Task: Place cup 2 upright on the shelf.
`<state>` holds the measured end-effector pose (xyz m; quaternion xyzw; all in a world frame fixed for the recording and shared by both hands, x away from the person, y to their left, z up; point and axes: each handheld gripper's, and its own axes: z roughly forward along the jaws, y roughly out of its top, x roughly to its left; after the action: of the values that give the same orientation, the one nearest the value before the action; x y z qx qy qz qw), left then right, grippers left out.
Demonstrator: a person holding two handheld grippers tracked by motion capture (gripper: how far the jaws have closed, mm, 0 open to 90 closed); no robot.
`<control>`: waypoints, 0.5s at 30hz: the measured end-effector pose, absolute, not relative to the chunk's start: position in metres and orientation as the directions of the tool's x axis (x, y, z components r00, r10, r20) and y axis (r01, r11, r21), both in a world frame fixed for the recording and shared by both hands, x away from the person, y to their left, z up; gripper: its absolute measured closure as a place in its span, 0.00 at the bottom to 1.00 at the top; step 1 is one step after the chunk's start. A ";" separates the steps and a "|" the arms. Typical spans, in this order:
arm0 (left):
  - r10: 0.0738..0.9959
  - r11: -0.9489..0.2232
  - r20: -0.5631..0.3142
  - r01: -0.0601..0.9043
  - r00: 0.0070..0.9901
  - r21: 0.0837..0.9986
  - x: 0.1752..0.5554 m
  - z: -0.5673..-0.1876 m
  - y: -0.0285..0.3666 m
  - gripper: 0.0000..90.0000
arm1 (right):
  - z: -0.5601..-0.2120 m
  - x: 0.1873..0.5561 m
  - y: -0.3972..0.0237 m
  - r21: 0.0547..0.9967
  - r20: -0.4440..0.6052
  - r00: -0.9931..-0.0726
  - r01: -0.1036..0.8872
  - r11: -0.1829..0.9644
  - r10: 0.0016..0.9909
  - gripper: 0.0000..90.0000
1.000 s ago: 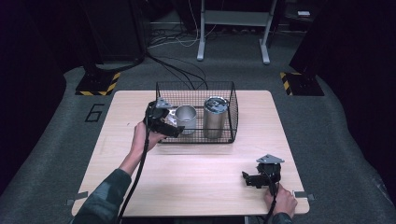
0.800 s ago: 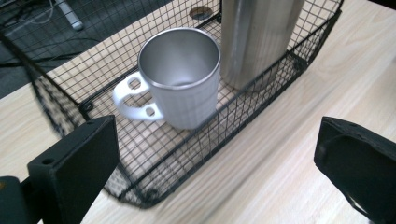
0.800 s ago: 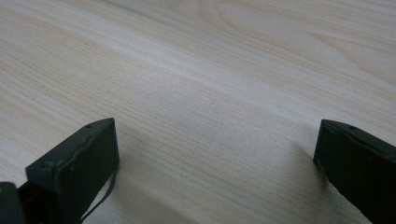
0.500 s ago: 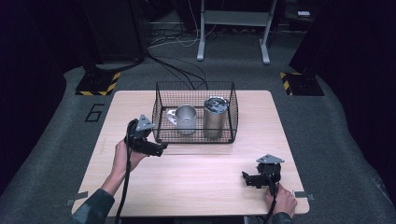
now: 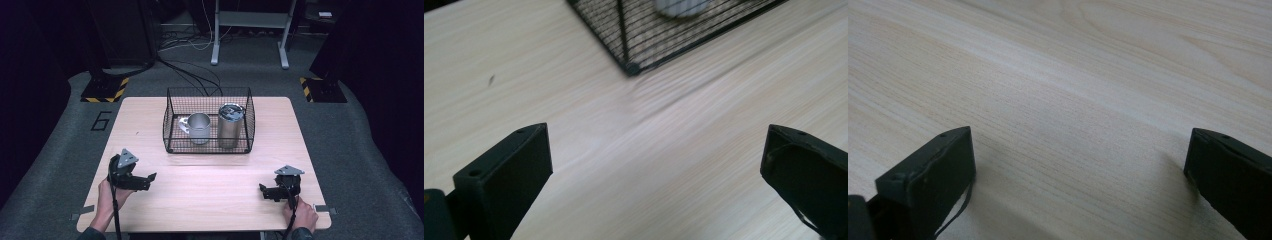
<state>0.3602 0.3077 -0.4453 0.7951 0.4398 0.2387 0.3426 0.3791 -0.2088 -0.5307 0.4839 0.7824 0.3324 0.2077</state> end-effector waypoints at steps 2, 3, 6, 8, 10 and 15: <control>0.883 -0.341 0.057 0.554 0.465 0.759 0.357 -0.456 0.316 0.00 | -0.531 0.379 -0.209 0.720 -0.002 -0.444 0.621 0.310 0.896 0.00; 0.889 -0.332 0.051 0.565 0.454 0.755 0.356 -0.461 0.321 0.00 | -0.531 0.379 -0.209 0.720 -0.002 -0.445 0.620 0.310 0.896 0.00; 0.907 -0.303 0.033 0.596 0.421 0.744 0.352 -0.475 0.331 0.00 | -0.531 0.379 -0.209 0.721 -0.002 -0.445 0.620 0.310 0.896 0.00; 0.919 -0.276 0.019 0.609 0.393 0.743 0.350 -0.485 0.337 0.00 | -0.531 0.379 -0.209 0.721 -0.002 -0.444 0.620 0.310 0.896 0.00; 0.926 -0.260 0.008 0.619 0.378 0.741 0.348 -0.492 0.344 0.00 | -0.531 0.379 -0.209 0.720 -0.002 -0.444 0.621 0.310 0.896 0.00; 0.944 -0.218 -0.006 0.639 0.329 0.737 0.344 -0.508 0.357 0.00 | -0.531 0.379 -0.209 0.721 -0.003 -0.445 0.620 0.310 0.896 0.00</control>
<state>0.3441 0.3572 -0.5083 0.7455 0.5311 0.2309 0.3300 0.3791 -0.2087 -0.5307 0.4844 0.7823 0.3322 0.2074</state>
